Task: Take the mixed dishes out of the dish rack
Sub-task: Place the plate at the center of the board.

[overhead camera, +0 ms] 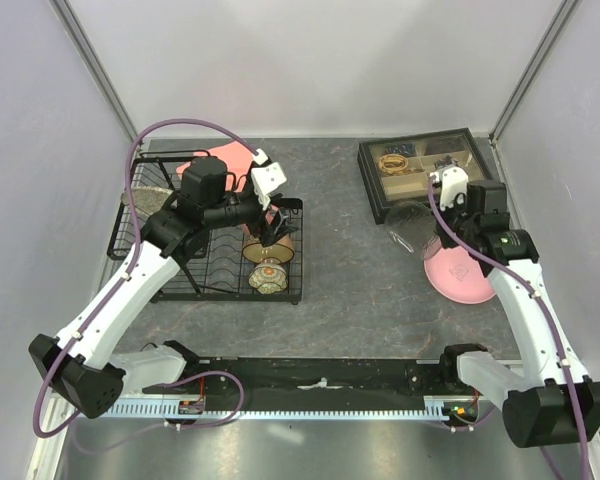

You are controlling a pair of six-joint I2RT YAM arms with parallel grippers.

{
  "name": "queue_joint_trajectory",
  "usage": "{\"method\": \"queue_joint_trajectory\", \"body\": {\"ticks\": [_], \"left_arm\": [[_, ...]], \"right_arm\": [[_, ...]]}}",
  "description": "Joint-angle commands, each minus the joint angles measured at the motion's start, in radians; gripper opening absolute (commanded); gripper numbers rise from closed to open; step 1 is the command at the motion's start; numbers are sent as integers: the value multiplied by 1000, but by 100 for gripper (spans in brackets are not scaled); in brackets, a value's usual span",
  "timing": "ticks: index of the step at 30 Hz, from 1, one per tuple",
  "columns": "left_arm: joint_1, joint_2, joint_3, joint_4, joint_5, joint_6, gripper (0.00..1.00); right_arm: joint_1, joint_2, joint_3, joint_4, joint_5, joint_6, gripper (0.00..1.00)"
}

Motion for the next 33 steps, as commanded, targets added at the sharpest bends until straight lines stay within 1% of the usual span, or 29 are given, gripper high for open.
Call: {"method": "queue_joint_trajectory", "body": {"ticks": [1,12,20,26,33], "left_arm": [[-2,-35,-23,7,-26,53,85],[-2,-37,-66,23,-29,70,85],[-2,-29,-69,23,-24,70,84],[-2,-26,-69,20,-21,67,84],[-2,-22,-69,19,-18,69,84]], "right_arm": [[-93,-28,-46,-5,-45,-46,0],[-405,41,-114,-32,-203,-158,0],[-596,107,-127,-84,-351,-283,0],[-688,203,-106,-141,-447,-355,0],[-731,285,-106,-144,-486,-412,0]]}}
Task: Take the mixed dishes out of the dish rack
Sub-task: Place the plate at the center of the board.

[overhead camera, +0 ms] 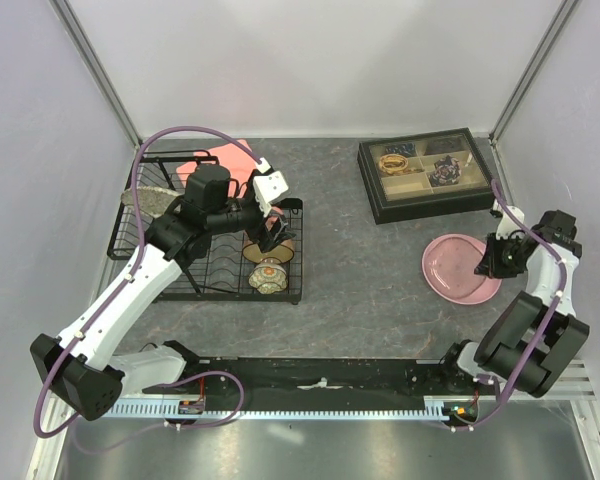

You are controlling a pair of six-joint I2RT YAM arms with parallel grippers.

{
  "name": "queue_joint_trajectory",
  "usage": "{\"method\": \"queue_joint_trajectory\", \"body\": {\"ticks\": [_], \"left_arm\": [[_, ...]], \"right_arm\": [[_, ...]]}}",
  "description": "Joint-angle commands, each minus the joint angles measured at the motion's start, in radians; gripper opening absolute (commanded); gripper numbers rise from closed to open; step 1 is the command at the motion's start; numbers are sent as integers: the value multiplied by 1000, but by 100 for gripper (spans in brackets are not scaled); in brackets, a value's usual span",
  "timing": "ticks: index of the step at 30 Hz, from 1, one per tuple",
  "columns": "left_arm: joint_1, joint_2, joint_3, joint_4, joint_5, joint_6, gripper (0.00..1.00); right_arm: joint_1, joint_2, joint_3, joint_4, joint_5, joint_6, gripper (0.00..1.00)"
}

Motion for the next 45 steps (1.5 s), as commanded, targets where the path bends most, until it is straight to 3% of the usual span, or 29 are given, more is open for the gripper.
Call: {"method": "queue_joint_trajectory", "body": {"ticks": [1,12,19,22,36,45], "left_arm": [[-2,-6,2,18,7,34,84],[-2,-3,0,18,7,31,84],[-2,4,5,18,7,32,84],[-2,7,5,19,4,35,84],[-2,-20,5,16,-95,100,84],[10,-65,68,-45,-305,282,85]], "right_arm": [[-28,34,22,-7,-87,-67,0],[-71,150,71,44,-95,-74,4],[-71,189,68,131,-32,-41,46],[-71,184,61,156,-20,-32,54],[-71,118,64,148,-24,-25,60],[-70,-72,77,56,-95,-52,84]]}}
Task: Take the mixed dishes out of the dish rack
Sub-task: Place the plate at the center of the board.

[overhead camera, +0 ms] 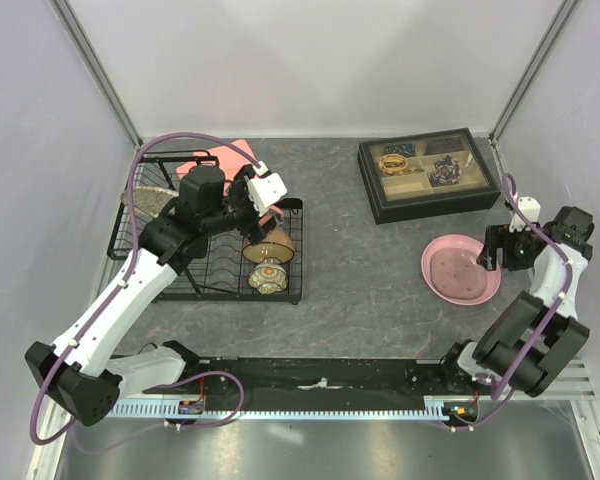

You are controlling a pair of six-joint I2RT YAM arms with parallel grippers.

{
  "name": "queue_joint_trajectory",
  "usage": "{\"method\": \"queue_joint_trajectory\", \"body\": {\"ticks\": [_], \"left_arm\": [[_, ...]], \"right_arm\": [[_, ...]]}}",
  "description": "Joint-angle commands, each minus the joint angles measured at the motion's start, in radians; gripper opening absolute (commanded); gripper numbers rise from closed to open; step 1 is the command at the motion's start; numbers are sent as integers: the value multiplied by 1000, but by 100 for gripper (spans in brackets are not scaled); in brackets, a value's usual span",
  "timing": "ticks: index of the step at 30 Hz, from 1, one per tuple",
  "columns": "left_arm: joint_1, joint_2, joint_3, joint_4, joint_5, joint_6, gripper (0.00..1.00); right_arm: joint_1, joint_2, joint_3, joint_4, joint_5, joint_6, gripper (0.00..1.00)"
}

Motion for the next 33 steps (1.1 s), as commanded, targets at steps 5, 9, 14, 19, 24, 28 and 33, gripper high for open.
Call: {"method": "queue_joint_trajectory", "body": {"ticks": [5,9,14,19,24,28,33], "left_arm": [[42,-25,176,-169,-179,294,85],[122,-31,252,-310,-158,447,85],[206,-54,312,-444,-100,621,85],[326,-30,365,-570,-84,789,85],[444,0,413,-652,-26,924,85],[488,36,431,-732,-9,1039,85],[525,82,442,-761,-18,1127,86]], "right_arm": [[8,-227,61,-128,-100,-58,96],[15,-240,81,-192,-142,-82,98],[31,-226,88,-240,-182,-108,98],[50,-220,79,-240,-193,-121,98],[62,-197,78,-238,-209,-121,98],[64,-186,75,-235,-210,-130,98],[65,-180,72,-225,-213,-131,98]]}}
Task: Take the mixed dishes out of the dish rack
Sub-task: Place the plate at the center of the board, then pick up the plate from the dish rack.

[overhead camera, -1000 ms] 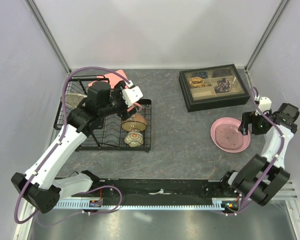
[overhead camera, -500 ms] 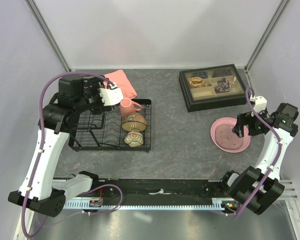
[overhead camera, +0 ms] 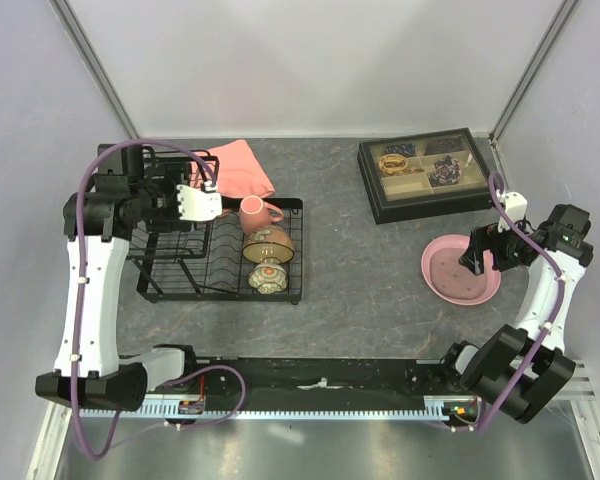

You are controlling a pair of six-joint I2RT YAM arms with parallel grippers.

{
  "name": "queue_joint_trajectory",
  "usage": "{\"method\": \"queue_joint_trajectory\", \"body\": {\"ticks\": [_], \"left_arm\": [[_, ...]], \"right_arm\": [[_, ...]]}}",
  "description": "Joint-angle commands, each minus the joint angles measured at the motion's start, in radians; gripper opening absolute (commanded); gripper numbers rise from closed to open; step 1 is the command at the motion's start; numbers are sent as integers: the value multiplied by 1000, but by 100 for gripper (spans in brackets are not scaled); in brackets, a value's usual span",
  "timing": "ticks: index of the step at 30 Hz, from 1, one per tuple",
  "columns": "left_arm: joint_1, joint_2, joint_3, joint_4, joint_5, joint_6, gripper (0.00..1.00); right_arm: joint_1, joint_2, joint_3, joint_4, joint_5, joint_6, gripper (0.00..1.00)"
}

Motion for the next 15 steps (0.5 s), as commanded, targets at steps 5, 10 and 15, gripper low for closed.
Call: {"method": "queue_joint_trajectory", "body": {"ticks": [5,10,15], "left_arm": [[42,82,70,-78,38,221,85],[76,128,116,-102,39,256,85],[80,165,137,-133,24,306,84]], "right_arm": [[5,24,18,15,-45,-33,98],[5,39,9,19,-54,-36,98],[7,47,-8,33,-51,-40,98]]}}
